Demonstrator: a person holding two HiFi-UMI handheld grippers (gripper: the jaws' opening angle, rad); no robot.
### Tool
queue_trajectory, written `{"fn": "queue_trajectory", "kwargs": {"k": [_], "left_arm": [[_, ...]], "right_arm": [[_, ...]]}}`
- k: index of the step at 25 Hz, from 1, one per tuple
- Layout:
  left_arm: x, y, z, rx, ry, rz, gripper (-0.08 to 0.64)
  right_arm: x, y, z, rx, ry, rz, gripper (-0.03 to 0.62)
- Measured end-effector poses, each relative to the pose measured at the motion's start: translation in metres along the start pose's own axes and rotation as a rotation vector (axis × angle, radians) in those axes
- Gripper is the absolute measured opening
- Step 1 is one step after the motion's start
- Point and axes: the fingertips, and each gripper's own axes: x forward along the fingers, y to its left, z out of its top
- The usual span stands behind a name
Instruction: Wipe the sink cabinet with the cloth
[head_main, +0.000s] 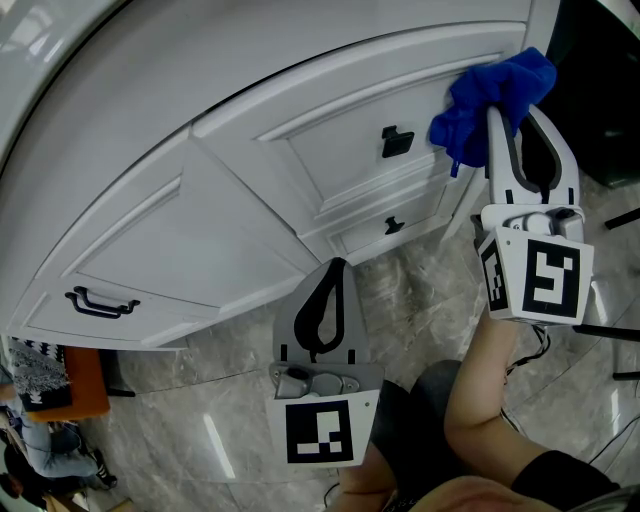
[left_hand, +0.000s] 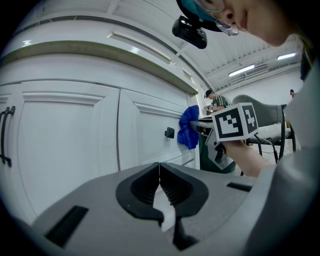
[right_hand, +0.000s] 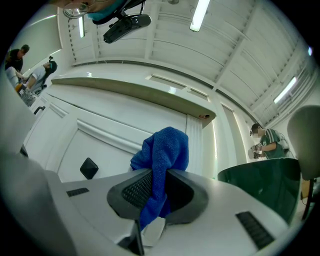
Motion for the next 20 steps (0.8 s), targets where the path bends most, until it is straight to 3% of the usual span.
{"fn": "queue_trajectory", "kwargs": {"k": [5,13,17,20], "left_arm": [[0.0,-0.001,0.002,0.0,-0.008,-0.002,0.006],[-0.003,0.0,0.004,0.004,-0.014,-0.006,0.006],[-0.009,0.004,0.006,-0.006,-0.022,-0.003,0.006],[-0.014,0.011,0.008,-0.005,-0.031,0.02,0.006]], "right_arm": [[-0.002,-0.013,-0.005,0.02,0.006,-0.055,0.075],[-0.006,-0.007,0.007,0.052,-0.004,-0.015,0.077],[-0.015,0.008,0.04,0.114,-0.066,0.051,0.075],[-0.018,0.041,0.065,0.132,-0.129,0.153,0.075]]}}
